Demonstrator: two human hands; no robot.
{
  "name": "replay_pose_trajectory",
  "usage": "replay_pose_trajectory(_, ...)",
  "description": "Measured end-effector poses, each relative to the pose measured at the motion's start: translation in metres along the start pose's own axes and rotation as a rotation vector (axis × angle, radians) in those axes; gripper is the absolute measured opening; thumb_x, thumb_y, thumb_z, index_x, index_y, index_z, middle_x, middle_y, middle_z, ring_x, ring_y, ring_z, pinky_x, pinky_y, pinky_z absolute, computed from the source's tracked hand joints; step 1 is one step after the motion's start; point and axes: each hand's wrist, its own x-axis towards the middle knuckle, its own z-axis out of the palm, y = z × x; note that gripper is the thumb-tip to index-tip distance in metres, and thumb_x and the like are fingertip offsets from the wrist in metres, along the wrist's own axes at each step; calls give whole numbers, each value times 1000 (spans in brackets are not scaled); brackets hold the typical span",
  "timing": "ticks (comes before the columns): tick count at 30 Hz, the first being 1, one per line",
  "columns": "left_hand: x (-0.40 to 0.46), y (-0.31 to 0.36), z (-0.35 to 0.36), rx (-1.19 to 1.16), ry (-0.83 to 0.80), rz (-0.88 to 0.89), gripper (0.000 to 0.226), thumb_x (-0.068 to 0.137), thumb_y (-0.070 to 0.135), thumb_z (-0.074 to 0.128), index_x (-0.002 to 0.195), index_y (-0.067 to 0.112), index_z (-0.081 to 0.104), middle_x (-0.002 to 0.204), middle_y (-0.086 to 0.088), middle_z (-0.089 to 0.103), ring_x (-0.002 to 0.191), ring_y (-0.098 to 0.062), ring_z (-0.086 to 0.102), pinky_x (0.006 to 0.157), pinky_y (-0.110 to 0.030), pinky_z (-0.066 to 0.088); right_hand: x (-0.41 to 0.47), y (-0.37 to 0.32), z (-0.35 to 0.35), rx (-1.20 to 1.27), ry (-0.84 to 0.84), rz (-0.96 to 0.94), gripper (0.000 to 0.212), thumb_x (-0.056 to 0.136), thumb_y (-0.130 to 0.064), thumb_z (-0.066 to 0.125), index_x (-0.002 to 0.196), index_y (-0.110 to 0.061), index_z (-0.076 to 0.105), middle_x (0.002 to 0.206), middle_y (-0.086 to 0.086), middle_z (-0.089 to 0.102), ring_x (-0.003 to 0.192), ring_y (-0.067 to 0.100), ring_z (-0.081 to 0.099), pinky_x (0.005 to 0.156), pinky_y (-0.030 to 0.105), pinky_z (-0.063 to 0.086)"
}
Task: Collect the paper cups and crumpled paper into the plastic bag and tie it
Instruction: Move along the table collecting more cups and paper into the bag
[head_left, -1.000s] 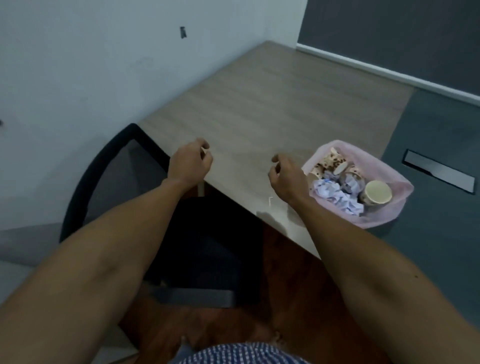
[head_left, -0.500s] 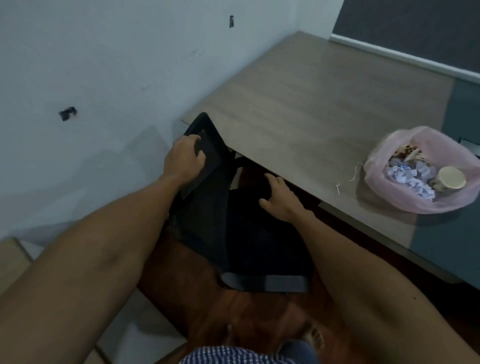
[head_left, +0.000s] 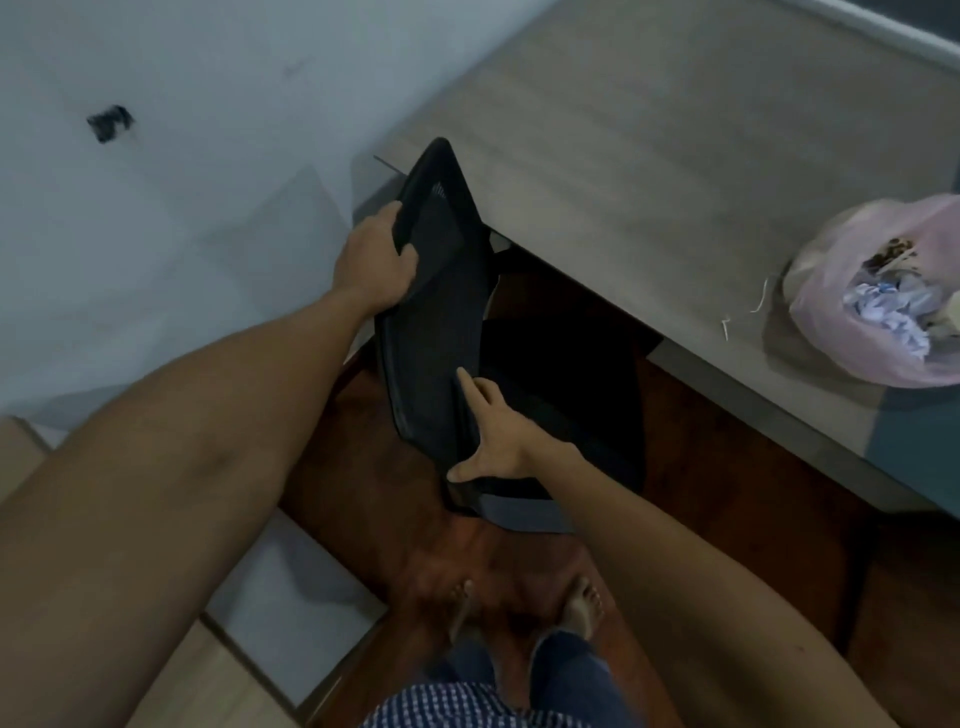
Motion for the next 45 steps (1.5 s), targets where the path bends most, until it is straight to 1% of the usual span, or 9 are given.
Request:
replay_pose_trajectory(6, 17, 0, 10, -131, 15, -95, 48, 101, 19, 46, 148, 16, 41, 128, -12, 62, 108, -28, 61, 90, -33, 51, 7, -14, 25, -65, 100, -17, 139, 71, -72, 74, 153, -36, -32, 168, -6, -5, 137, 37, 45, 97, 49, 51)
replay_pose_trajectory(12, 20, -5, 13, -167, -39, -154, 48, 107, 26, 38, 155, 22, 32, 139, -13, 57, 119, -31, 58, 104, -39, 47, 9, -21, 35, -107, 160, -27, 124, 83, -46, 71, 157, -29, -27, 171, 5, -1, 122, 42, 57, 83, 38, 45)
replay_pose_trajectory(19, 18, 0, 17, -151, -58, -170, 46, 107, 24, 35, 152, 24, 34, 123, -9, 60, 107, -30, 59, 89, -31, 45, -8, -9, 13, -36, 32, -52, 120, 88, -28, 73, 157, -35, -25, 171, 2, -9, 149, 30, 32, 109, 39, 39)
replay_pose_trajectory(24, 8, 22, 27, -187, -69, -287, 48, 104, 24, 36, 152, 22, 26, 117, -13, 57, 90, -26, 56, 78, -34, 43, -36, 22, -11, -5, 25, 1, 113, 88, -20, 69, 157, -50, -15, 172, -9, -2, 134, 31, 50, 97, 41, 46)
replay_pose_trajectory(29, -5, 54, 39, -266, -28, -399, 53, 99, 14, 38, 149, 20, 21, 112, -12, 51, 75, -21, 52, 57, -33, 48, -67, 66, -42, -117, 68, 68, 94, 97, -21, 60, 156, -57, -4, 171, -1, 11, 141, 33, 42, 89, 36, 46)
replay_pose_trajectory(32, -12, 79, 47, -353, -61, -477, 67, 102, 15, 40, 159, 22, 5, 124, -11, 48, 89, -30, 60, 65, -48, 61, -88, 91, -60, -160, 184, 191, 72, 100, -20, 58, 158, -45, 23, 157, 2, 36, 125, 31, 54, 93, 46, 53)
replay_pose_trajectory(35, -17, 102, 59, -333, -82, -539, 80, 104, 20, 42, 160, 23, -16, 131, -13, 50, 88, -34, 65, 66, -48, 62, -107, 116, -77, -53, 360, 335, 37, 97, -21, 63, 133, -28, 60, 120, 4, 61, 100, 27, 66, 86, 49, 58)
replay_pose_trajectory(41, -17, 142, 89, -371, -36, -586, 90, 104, 23, 45, 154, 18, -30, 152, -12, 41, 79, -32, 69, 44, -31, 57, -121, 154, -109, 140, 609, 593, 32, 86, -14, 74, 116, -18, 68, 108, 11, 70, 98, 33, 70, 84, 52, 60)
replay_pose_trajectory(45, -8, 154, 112, -291, -22, -553, 91, 102, 27, 45, 153, 6, -28, 134, -13, 57, 77, -28, 65, 68, -40, 60, -123, 180, -126, 180, 662, 645, 30, 82, -13, 79, 109, -12, 68, 108, 15, 71, 100, 36, 69, 86, 51, 59)
